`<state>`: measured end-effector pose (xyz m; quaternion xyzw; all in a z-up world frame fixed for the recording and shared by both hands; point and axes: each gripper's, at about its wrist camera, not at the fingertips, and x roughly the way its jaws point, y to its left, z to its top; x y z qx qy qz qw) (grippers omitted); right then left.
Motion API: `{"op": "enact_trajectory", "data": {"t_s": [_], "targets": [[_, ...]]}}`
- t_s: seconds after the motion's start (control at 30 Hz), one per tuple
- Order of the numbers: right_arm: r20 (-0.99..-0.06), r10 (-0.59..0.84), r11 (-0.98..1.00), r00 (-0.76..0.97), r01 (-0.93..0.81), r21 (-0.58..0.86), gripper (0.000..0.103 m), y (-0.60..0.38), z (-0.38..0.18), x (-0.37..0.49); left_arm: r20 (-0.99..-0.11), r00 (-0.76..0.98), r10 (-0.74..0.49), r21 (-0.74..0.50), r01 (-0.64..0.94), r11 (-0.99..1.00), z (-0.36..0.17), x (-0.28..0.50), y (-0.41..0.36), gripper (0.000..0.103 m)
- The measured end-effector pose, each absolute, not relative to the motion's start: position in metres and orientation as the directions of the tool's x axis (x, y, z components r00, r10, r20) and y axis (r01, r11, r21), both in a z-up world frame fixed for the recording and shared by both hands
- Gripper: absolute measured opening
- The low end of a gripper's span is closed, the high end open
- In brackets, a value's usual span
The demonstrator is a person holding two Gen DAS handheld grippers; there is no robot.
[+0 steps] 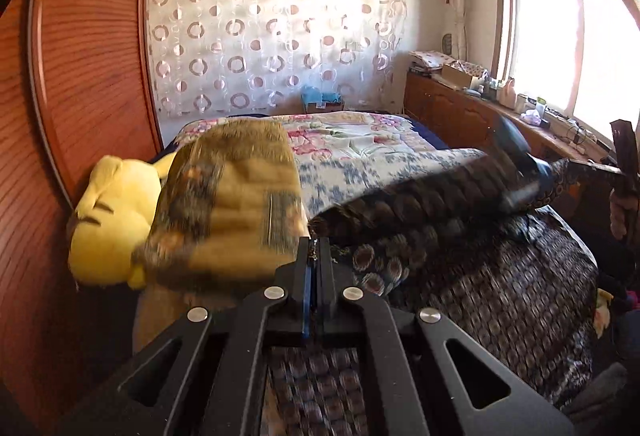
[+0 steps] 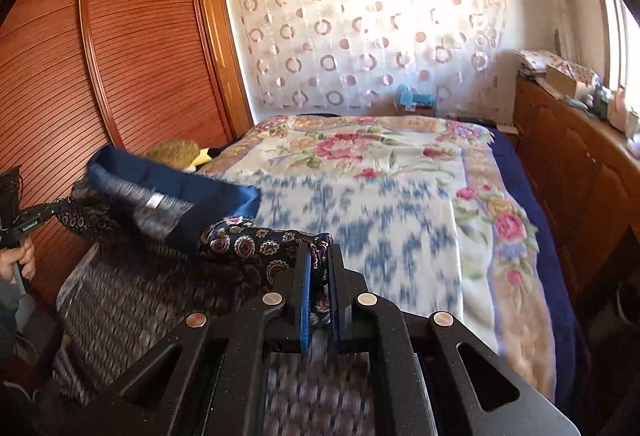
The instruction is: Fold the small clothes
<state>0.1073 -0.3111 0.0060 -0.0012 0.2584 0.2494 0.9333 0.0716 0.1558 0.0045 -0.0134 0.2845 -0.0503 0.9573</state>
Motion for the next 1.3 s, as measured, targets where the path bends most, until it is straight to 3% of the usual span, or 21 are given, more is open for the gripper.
{"op": "enact_trajectory", "data": {"t_s": [0.1, 0.33, 0.67, 0.9, 1.03, 1.1, 1.13, 1.2, 1.3], "targets": [[-0.503, 0.456, 0.880, 0.734, -0.455, 0.135, 0.007, -0.323, -0.008, 0.073, -0.555, 0.819, -0.143, -0.117, 0.093, 0.989, -0.009, 0.044, 0.151, 0.003], [-0.561, 0.453, 0.875, 0.693, -0.466, 0.132, 0.007, -0.333, -0.034, 0.016, -0.559, 0.815, -0.155, -0.118, 0.107, 0.987, -0.016, 0.008, 0.139, 0.003], [-0.570, 0.469, 0.863, 0.674, -0.487, 0.135, 0.007, -0.331, -0.013, -0.001, -0.557, 0.825, -0.090, -0.114, 0.031, 0.993, -0.014, -0.027, 0.159, 0.003], [-0.663, 0.443, 0.861, 0.604, -0.492, 0.127, 0.007, -0.321, -0.023, 0.004, -0.602, 0.794, -0.082, -0.082, 0.040, 0.996, -0.024, -0.028, 0.155, 0.003], [-0.658, 0.457, 0.850, 0.598, -0.512, 0.125, 0.007, -0.318, -0.010, 0.002, -0.593, 0.801, -0.080, -0.088, 0.034, 0.995, -0.019, -0.027, 0.156, 0.003], [-0.654, 0.456, 0.847, 0.603, -0.520, 0.112, 0.013, -0.317, -0.006, 0.000, -0.592, 0.801, -0.087, -0.093, 0.039, 0.995, -0.019, -0.024, 0.156, 0.004], [-0.651, 0.453, 0.848, 0.609, -0.520, 0.103, 0.015, -0.316, -0.004, -0.004, -0.594, 0.799, -0.091, -0.094, 0.043, 0.995, -0.019, -0.021, 0.155, 0.007], [-0.648, 0.447, 0.851, 0.616, -0.515, 0.097, 0.018, -0.318, 0.000, -0.004, -0.590, 0.802, -0.094, -0.094, 0.047, 0.994, -0.020, -0.018, 0.154, 0.031], [-0.637, 0.441, 0.860, 0.633, -0.501, 0.098, 0.023, -0.321, 0.002, -0.002, -0.582, 0.806, -0.109, -0.106, 0.057, 0.993, -0.022, -0.009, 0.151, 0.046]]}}
